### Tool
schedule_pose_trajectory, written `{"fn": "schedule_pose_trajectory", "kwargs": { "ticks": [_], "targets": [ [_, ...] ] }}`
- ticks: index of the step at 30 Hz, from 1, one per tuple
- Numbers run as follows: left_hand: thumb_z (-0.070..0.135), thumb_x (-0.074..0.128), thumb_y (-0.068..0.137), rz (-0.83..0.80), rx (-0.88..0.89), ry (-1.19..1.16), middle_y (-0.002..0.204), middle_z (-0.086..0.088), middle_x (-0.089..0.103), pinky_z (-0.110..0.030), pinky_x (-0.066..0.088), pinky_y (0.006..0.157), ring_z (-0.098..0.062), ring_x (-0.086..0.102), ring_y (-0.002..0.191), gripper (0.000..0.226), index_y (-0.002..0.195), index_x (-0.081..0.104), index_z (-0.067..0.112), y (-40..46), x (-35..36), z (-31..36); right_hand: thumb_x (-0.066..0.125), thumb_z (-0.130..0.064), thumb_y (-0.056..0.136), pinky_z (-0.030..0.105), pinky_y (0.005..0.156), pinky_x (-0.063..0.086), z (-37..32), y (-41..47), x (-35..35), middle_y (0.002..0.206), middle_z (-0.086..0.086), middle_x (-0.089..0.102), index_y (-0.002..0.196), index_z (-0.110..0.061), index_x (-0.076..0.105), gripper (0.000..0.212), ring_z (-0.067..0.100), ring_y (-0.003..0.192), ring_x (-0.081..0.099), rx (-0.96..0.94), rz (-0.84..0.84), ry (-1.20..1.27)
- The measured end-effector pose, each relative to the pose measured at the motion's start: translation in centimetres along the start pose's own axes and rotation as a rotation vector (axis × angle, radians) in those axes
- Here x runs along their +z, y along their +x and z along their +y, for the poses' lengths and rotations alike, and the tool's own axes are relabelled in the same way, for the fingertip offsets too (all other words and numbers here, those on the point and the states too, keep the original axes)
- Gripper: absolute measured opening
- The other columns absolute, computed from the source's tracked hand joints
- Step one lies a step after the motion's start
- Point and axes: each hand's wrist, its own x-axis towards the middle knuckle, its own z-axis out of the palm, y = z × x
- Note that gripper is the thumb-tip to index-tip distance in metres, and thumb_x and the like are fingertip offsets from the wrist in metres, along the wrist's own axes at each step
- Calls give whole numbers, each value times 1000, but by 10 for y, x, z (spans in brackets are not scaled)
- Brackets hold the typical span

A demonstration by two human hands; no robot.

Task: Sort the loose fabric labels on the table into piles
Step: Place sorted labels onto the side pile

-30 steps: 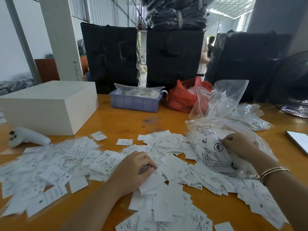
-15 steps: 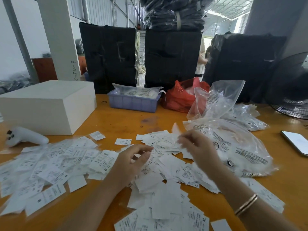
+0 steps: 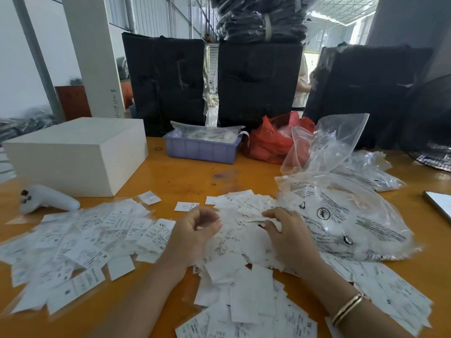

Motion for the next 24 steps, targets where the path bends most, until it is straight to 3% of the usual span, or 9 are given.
{"fn": "schedule_pose_trajectory", "kwargs": {
  "ticks": [2, 4, 8, 10, 13, 17, 19, 21, 24],
  "targets": [
    [14, 71, 81, 9, -18, -25, 74, 18, 69, -9, 47, 62, 5, 62, 69, 11, 76, 70, 24, 2, -1, 0, 45, -28, 97, 30, 100, 34, 12, 3, -1, 130, -5, 55, 129, -23, 53, 33, 18, 122, 42, 32, -73, -275],
    [14, 67, 85, 10, -29, -59, 77, 17, 71, -8, 46, 62, 6, 62, 70, 14, 78, 74, 25, 2, -1, 0, 41, -29, 97, 33, 100, 35, 17, 2, -1, 125, -2, 59, 126, -20, 54, 34, 21, 118, 45, 42, -122, -440],
    [11, 61, 89, 25, -15, -119, 81, 8, 74, -7, 47, 62, 0, 66, 75, 17, 86, 73, 23, 0, -2, 1, 39, -18, 96, 27, 83, 40, 22, 3, 0, 94, 1, 65, 84, -18, 56, 22, 18, 94, 54, -18, -87, -535],
    [10, 63, 87, 54, 13, -110, 81, 4, 74, -9, 49, 62, -5, 68, 75, 18, 83, 71, 26, 0, -3, 3, 41, -13, 96, 21, 73, 39, 24, 4, -2, 89, 1, 63, 84, -16, 60, 23, 15, 85, 53, 11, -81, -556],
    [12, 65, 86, 77, 37, -94, 79, 3, 72, -8, 49, 61, -4, 68, 73, 25, 76, 70, 35, 0, -3, 4, 38, -22, 100, 20, 61, 37, 23, 3, -6, 77, -3, 57, 92, -16, 61, 25, 12, 70, 50, -7, -8, -537],
    [14, 61, 90, 82, 15, -54, 77, 14, 72, -5, 45, 58, 2, 64, 69, 24, 78, 72, 32, 0, -3, 4, 44, -24, 97, 20, 50, 40, 16, -1, -9, 70, -2, 58, 88, -21, 54, 13, 5, 55, 49, 5, 130, -53],
    [12, 58, 92, 57, 7, -47, 77, 15, 72, -4, 45, 58, 4, 64, 69, 24, 83, 72, 29, 0, -2, 4, 45, -20, 96, 16, 43, 36, 13, -2, -8, 70, 0, 59, 84, -25, 54, 16, 2, 48, 43, 147, 124, 310],
    [11, 58, 91, 27, -3, -41, 78, 13, 73, -5, 46, 60, 4, 64, 70, 23, 83, 73, 27, 0, -1, 3, 46, -16, 97, 17, 47, 38, 10, -4, -7, 73, 0, 61, 87, -25, 55, 16, 7, 55, 48, 273, 86, 589],
    [20, 66, 86, 8, -22, -13, 77, 10, 73, -8, 47, 61, 2, 64, 71, 19, 75, 74, 32, 0, 1, 2, 48, -10, 96, 24, 49, 39, 8, -7, -4, 62, -2, 58, 99, -23, 55, 15, 14, 55, 54, 275, 25, 831]
  ]
}}
